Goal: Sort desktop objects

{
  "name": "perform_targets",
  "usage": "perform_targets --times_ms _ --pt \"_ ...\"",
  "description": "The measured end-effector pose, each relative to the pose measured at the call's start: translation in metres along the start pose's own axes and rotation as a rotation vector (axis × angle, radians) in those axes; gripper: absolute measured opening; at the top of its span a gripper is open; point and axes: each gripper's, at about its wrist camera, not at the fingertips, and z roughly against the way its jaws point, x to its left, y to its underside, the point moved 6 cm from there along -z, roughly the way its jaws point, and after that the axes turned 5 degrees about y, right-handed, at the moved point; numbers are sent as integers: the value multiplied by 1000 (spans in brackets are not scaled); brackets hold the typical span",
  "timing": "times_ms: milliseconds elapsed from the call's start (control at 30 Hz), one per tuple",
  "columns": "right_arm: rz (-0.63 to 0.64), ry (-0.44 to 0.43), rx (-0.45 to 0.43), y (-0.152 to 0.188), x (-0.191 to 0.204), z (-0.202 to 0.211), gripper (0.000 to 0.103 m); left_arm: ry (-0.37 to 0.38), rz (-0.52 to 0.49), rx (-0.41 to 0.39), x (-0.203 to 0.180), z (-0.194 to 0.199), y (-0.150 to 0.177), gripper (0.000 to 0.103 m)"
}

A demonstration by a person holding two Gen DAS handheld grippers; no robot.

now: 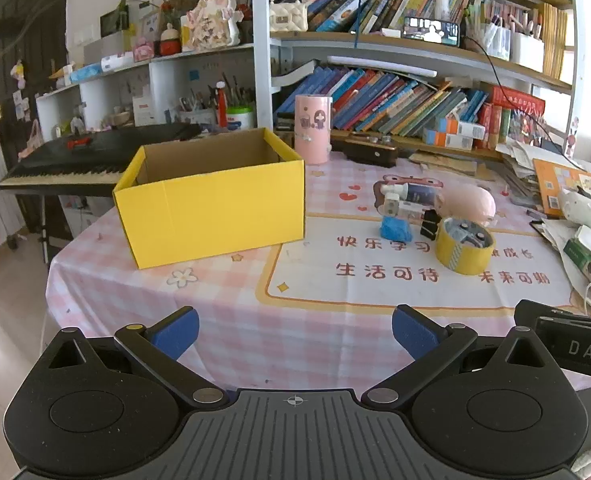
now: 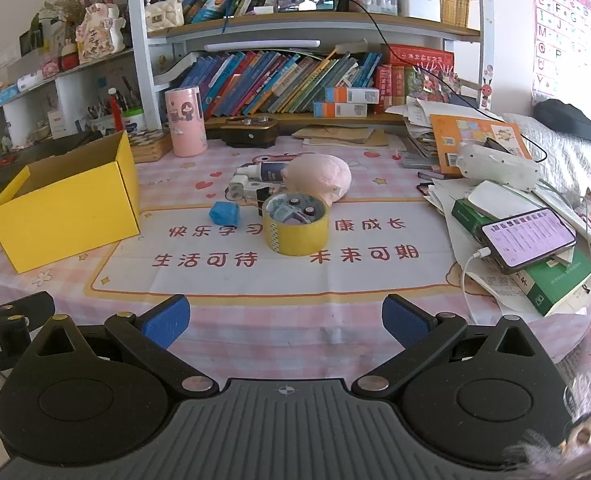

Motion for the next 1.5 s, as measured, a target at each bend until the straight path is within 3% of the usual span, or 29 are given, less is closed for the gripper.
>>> perform_targets --times_ms 1500 --pt "3 5 5 -1 3 -2 103 -1 3 24 4 -8 1 103"
